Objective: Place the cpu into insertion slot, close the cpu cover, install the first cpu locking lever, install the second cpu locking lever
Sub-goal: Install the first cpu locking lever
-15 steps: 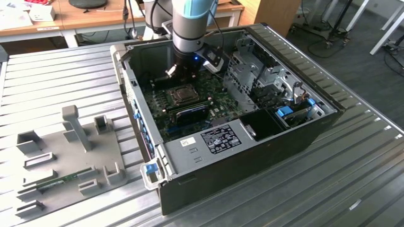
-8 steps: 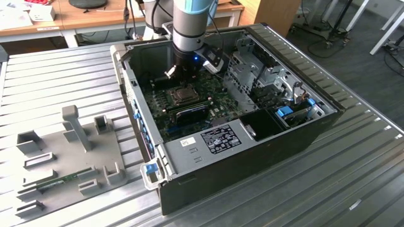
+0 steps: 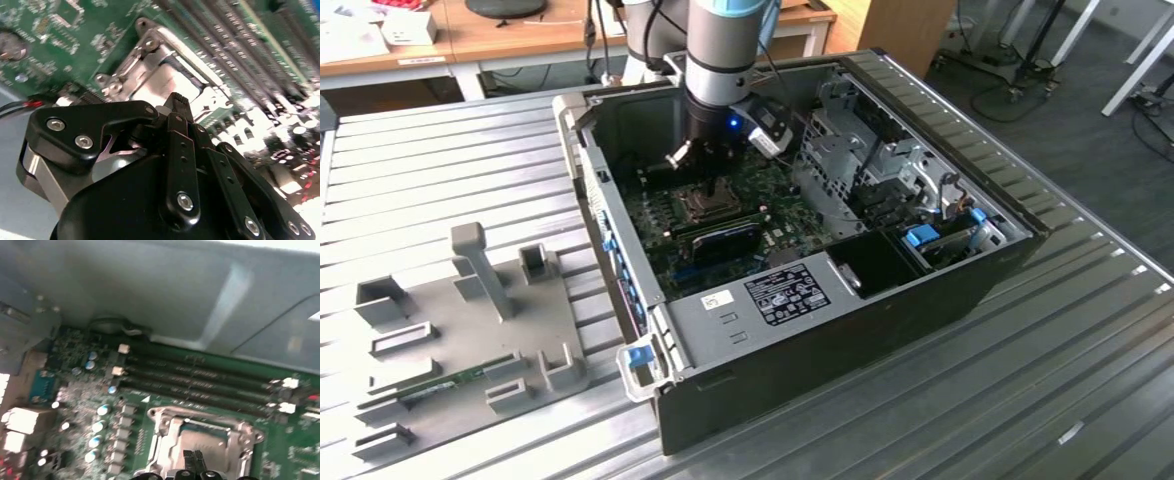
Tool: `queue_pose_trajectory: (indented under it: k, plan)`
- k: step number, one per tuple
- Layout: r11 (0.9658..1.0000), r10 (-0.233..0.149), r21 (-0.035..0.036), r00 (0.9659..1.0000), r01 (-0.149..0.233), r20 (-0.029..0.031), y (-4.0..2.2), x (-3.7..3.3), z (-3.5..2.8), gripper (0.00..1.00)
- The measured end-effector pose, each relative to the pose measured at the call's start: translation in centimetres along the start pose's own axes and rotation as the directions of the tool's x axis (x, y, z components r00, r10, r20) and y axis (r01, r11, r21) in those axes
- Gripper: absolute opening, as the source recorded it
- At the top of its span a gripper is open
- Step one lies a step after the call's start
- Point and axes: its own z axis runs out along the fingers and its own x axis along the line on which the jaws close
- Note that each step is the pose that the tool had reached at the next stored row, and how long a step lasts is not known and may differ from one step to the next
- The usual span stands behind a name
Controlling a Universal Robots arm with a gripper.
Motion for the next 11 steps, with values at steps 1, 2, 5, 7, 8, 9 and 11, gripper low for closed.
queue_pose_trajectory:
  k: [1, 2, 5, 7, 8, 9, 11]
  plan:
    - [0.9999, 0.003, 0.0107, 1.0000, -0.003, -0.0093, 0.00, 0.00, 0.00, 0.10]
    - [0.9998, 0.005, 0.0191, 0.9999, -0.004, -0.0166, 0.00, 0.00, 0.01, 0.10]
    - [0.9998, 0.005, 0.0217, 0.9998, -0.004, -0.0183, 0.00, 0.00, 0.00, 0.10]
    - [0.9998, 0.005, 0.0219, 0.9998, -0.004, -0.0184, 0.00, 0.00, 0.00, 0.10]
    - [0.9998, 0.005, 0.0219, 0.9998, -0.004, -0.0183, 0.00, 0.00, 0.00, 0.10]
    - [0.9997, 0.008, 0.0220, 0.9998, -0.007, -0.0180, 0.00, 0.00, 0.00, 0.10]
    - [0.9990, 0.040, 0.0223, 0.9991, -0.039, -0.0150, 0.00, 0.00, 0.01, 0.10]
